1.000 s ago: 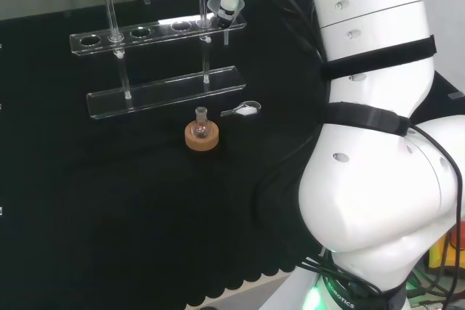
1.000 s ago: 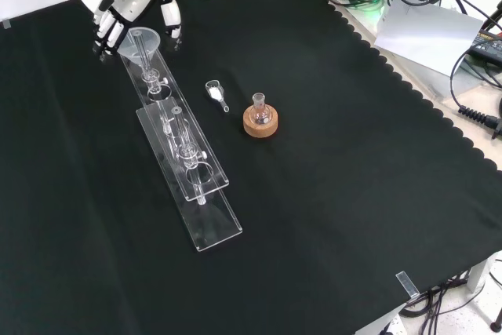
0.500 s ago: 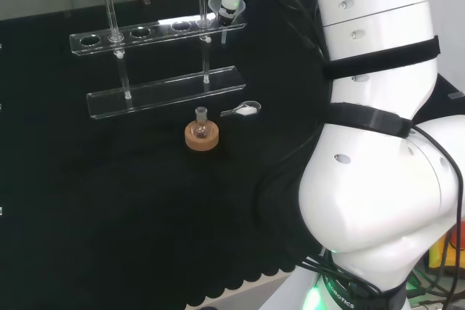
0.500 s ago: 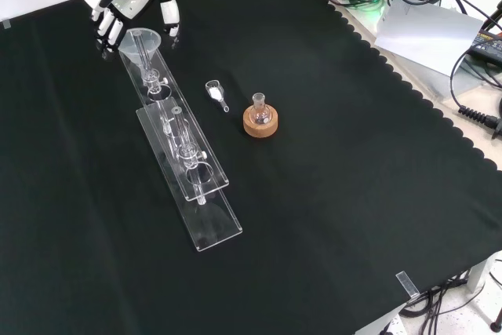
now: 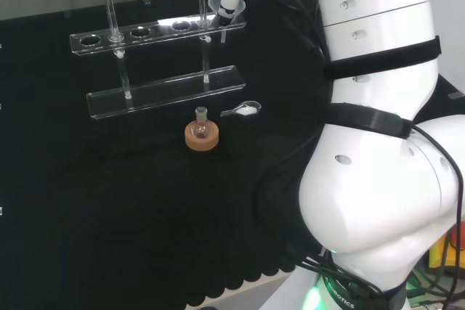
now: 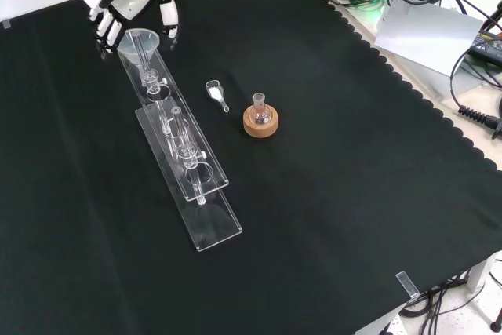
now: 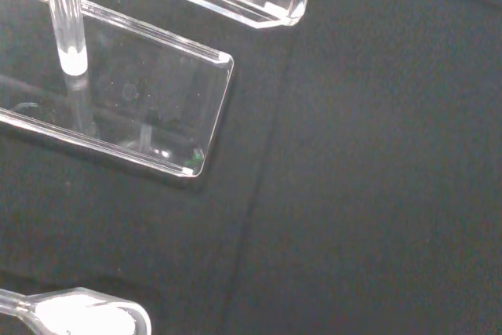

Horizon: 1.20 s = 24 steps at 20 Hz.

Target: Pick up the funnel from the transparent funnel stand.

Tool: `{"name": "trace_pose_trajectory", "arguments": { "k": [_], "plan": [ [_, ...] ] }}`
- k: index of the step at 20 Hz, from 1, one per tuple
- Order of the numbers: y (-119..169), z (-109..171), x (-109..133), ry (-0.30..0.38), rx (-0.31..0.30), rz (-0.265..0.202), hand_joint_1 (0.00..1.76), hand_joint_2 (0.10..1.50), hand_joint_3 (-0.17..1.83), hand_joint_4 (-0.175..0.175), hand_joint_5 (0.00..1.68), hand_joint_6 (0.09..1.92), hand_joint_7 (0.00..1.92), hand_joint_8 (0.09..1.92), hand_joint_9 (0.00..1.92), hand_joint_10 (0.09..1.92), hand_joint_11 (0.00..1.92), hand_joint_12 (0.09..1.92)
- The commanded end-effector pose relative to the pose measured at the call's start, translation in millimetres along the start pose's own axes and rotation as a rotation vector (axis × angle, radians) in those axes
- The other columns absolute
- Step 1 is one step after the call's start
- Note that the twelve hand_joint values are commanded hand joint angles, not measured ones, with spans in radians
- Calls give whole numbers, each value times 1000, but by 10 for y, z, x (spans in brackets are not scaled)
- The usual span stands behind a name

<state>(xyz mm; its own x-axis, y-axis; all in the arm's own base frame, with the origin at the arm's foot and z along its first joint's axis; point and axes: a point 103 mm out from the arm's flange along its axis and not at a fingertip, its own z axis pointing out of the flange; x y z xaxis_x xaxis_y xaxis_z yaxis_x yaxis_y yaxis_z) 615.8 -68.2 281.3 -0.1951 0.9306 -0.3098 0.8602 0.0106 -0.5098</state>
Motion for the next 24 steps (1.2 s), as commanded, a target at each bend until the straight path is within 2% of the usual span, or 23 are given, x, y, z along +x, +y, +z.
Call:
{"name": "trace_pose_trajectory", "arguments": {
  "k": [1,8,14,19,24],
  "plan": [
    [-7,-20,4,-10,-11,3,711,741,499,23,390,87,253,644,795,600,361,1334],
    [-68,-102,8,-38,-40,22,773,773,521,-2,466,87,423,635,900,540,430,1300],
    [-178,-228,-18,-44,-46,23,793,781,531,-15,519,87,466,627,960,513,472,1284],
    [-302,-344,-82,-44,-33,17,813,783,534,-18,531,87,471,626,984,508,487,1281],
    [-467,-423,-170,-50,-10,32,838,784,539,-22,542,87,482,625,1019,485,512,1262]
  ]
}}
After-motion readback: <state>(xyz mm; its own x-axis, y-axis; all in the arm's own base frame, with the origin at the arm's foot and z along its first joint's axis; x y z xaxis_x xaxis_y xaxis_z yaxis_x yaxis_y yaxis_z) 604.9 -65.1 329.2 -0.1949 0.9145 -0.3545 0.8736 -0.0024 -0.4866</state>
